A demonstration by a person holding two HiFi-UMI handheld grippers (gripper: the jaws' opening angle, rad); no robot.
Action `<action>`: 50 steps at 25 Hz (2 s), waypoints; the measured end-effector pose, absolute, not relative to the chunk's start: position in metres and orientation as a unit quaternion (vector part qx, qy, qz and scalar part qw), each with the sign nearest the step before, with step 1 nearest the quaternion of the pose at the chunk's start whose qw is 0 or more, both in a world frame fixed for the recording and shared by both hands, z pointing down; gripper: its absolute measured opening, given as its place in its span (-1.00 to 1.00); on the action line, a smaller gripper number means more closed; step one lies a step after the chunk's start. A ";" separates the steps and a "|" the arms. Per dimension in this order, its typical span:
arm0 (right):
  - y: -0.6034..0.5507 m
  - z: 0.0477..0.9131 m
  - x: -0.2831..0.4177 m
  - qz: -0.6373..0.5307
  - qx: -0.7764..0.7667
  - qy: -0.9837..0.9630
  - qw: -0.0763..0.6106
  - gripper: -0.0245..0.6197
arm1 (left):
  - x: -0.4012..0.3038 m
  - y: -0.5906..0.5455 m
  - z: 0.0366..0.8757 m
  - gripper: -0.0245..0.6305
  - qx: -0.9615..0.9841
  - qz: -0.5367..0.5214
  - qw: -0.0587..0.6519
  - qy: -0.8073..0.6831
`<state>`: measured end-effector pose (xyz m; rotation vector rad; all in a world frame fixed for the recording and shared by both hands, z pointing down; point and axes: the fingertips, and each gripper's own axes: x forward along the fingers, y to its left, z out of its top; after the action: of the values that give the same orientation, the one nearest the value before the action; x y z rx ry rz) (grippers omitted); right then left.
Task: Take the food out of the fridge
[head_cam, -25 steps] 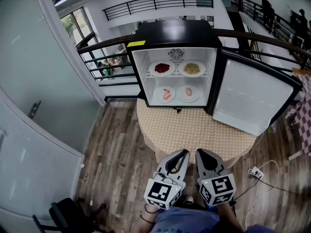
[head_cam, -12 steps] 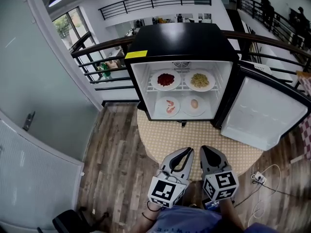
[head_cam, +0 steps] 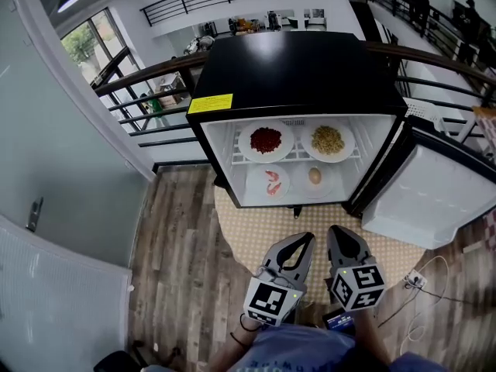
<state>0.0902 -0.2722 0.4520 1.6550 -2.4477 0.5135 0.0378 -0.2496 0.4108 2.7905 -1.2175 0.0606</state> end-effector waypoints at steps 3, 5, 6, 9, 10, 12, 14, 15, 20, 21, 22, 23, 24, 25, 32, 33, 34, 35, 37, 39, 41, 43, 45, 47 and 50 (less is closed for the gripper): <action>-0.288 0.462 0.093 0.183 0.556 -0.808 0.074 -0.87 | 0.037 -0.265 0.428 -0.87 0.924 0.036 0.059 -0.376; -0.299 0.470 0.094 0.187 0.556 -0.806 0.082 -0.87 | 0.035 -0.276 0.440 -0.87 0.928 0.043 0.066 -0.365; -0.305 0.475 0.094 0.190 0.557 -0.804 0.087 -0.87 | 0.033 -0.282 0.446 -0.87 0.929 0.045 0.068 -0.362; -0.324 0.492 0.096 0.211 0.558 -0.798 0.093 -0.87 | 0.026 -0.301 0.459 -0.87 0.932 0.041 0.071 -0.353; -0.331 0.498 0.096 0.222 0.556 -0.796 0.091 -0.87 | 0.024 -0.307 0.462 -0.87 0.933 0.038 0.072 -0.350; -0.345 0.512 0.096 0.248 0.551 -0.792 0.083 -0.87 | 0.021 -0.322 0.470 -0.87 0.936 0.035 0.073 -0.343; -0.359 0.522 0.095 0.267 0.548 -0.789 0.078 -0.87 | 0.019 -0.336 0.481 -0.87 0.939 0.038 0.077 -0.333; -0.366 0.527 0.095 0.273 0.547 -0.787 0.078 -0.87 | 0.018 -0.343 0.486 -0.87 0.940 0.042 0.080 -0.328; -0.395 0.564 0.098 0.340 0.552 -0.758 0.071 -0.85 | 0.014 -0.376 0.513 -0.87 0.941 0.068 0.100 -0.316; -0.398 0.570 0.099 0.359 0.552 -0.750 0.061 -0.77 | 0.015 -0.380 0.519 -0.87 0.941 0.071 0.109 -0.311; -0.401 0.575 0.100 0.376 0.552 -0.742 0.050 -0.63 | 0.017 -0.385 0.524 -0.87 0.942 0.074 0.120 -0.306; -0.403 0.580 0.102 0.389 0.554 -0.734 0.041 -0.56 | 0.018 -0.388 0.528 -0.86 0.942 0.076 0.129 -0.301; -0.406 0.586 0.104 0.398 0.558 -0.727 0.036 -0.55 | 0.020 -0.392 0.533 -0.86 0.942 0.079 0.137 -0.297; -0.409 0.592 0.106 0.402 0.564 -0.720 0.038 -0.53 | 0.021 -0.395 0.538 -0.86 0.941 0.084 0.143 -0.294; -0.433 0.624 0.122 0.423 0.610 -0.668 0.054 -0.40 | 0.030 -0.395 0.561 -0.63 0.943 0.117 0.152 -0.271; -0.436 0.627 0.123 0.436 0.613 -0.658 0.042 -0.40 | 0.030 -0.393 0.563 -0.63 0.943 0.120 0.152 -0.270; -0.439 0.631 0.124 0.447 0.617 -0.647 0.031 -0.40 | 0.029 -0.392 0.564 -0.63 0.943 0.122 0.152 -0.269; -0.441 0.633 0.126 0.456 0.622 -0.636 0.023 -0.40 | 0.028 -0.391 0.565 -0.63 0.943 0.123 0.152 -0.269; -0.443 0.638 0.131 0.463 0.637 -0.616 0.018 -0.40 | 0.027 -0.391 0.566 -0.63 0.943 0.126 0.150 -0.270; -0.443 0.640 0.134 0.458 0.648 -0.608 0.027 -0.47 | 0.025 -0.390 0.565 -0.63 0.943 0.130 0.145 -0.271; -0.443 0.640 0.133 0.445 0.652 -0.613 0.039 -0.50 | 0.023 -0.389 0.564 -0.63 0.943 0.132 0.140 -0.273; -0.444 0.640 0.132 0.440 0.651 -0.616 0.044 -0.55 | 0.020 -0.388 0.563 -0.63 0.942 0.129 0.141 -0.276; -0.445 0.639 0.133 0.447 0.650 -0.613 0.039 -0.59 | 0.017 -0.387 0.564 -0.63 0.940 0.129 0.145 -0.280; -0.444 0.639 0.133 0.454 0.648 -0.611 0.034 -0.62 | 0.013 -0.387 0.567 -0.63 0.937 0.134 0.148 -0.287; -0.438 0.638 0.134 0.461 0.646 -0.608 0.027 -0.64 | 0.009 -0.386 0.574 -0.63 0.931 0.140 0.159 -0.297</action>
<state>0.1344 -0.4381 0.6378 1.9939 -1.8789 1.4220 0.0093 -0.3860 0.5739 2.6611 -0.8490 0.4005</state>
